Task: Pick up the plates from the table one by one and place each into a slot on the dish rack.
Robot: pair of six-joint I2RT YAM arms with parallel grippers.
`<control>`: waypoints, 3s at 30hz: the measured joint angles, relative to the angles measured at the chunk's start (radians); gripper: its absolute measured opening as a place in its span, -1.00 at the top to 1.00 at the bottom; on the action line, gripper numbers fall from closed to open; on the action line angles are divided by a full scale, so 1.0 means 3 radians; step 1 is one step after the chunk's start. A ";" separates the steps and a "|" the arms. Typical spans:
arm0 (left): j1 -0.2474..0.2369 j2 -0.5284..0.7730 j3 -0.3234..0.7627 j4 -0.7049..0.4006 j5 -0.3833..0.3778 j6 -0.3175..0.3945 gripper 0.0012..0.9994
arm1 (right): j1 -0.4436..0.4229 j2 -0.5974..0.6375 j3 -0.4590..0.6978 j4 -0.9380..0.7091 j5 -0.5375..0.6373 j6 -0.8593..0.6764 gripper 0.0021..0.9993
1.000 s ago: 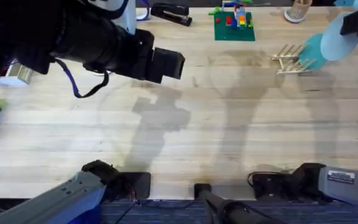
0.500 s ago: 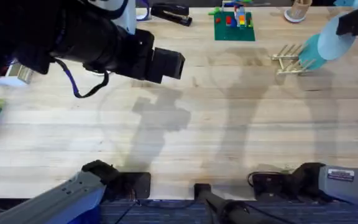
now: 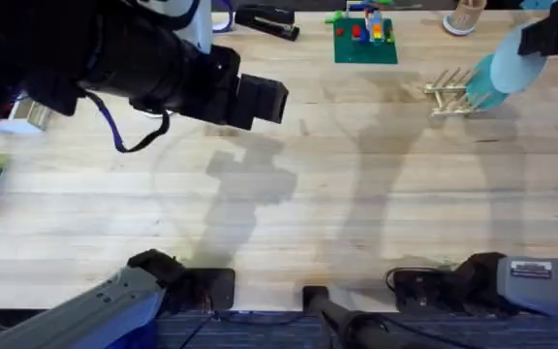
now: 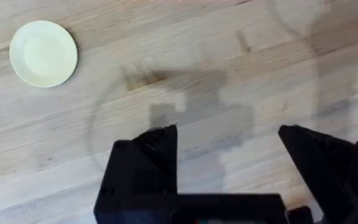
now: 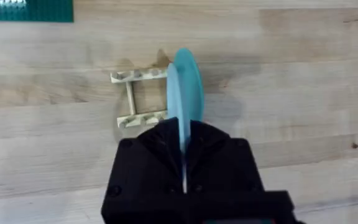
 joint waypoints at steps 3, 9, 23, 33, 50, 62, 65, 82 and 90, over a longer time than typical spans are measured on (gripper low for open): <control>0.0000 0.0000 0.0000 0.0000 0.0000 0.0000 -0.99 | 0.0000 0.0048 0.0000 0.0034 0.0000 0.0000 0.94; 0.0000 0.0000 0.0000 0.0000 0.0000 0.0000 -0.99 | 0.0000 0.0120 0.0000 0.0108 0.0000 0.0000 0.94; 0.0000 0.0000 0.0000 0.0000 0.0000 -0.0001 -0.99 | 0.0000 0.0179 0.0000 0.0198 -0.0001 0.0000 0.94; 0.0000 0.0000 0.0000 0.0000 0.0000 -0.0001 -0.99 | 0.0000 0.0305 0.0000 0.0239 -0.0064 0.0000 0.94; 0.0000 0.0000 0.0000 0.0000 0.0000 -0.0001 -0.99 | 0.0000 0.0375 0.0000 0.0325 -0.0112 -0.0001 0.94; 0.0000 0.0000 0.0000 0.0000 0.0000 -0.0001 -0.99 | 0.0000 0.0615 0.0001 0.0325 -0.0113 -0.0001 0.94; 0.0000 0.0000 0.0000 0.0000 -0.0001 -0.0001 -0.99 | 0.0000 0.0631 0.0001 0.0318 -0.0113 0.0000 0.94; 0.0000 0.0000 0.0000 0.0000 0.0000 0.0000 -0.99 | 0.0001 0.0629 0.0001 0.0301 -0.0122 -0.0001 0.66; 0.0000 0.0000 0.0000 0.0000 0.0000 -0.0001 -0.99 | 0.0003 0.0629 0.0001 0.0297 -0.0123 -0.0001 0.62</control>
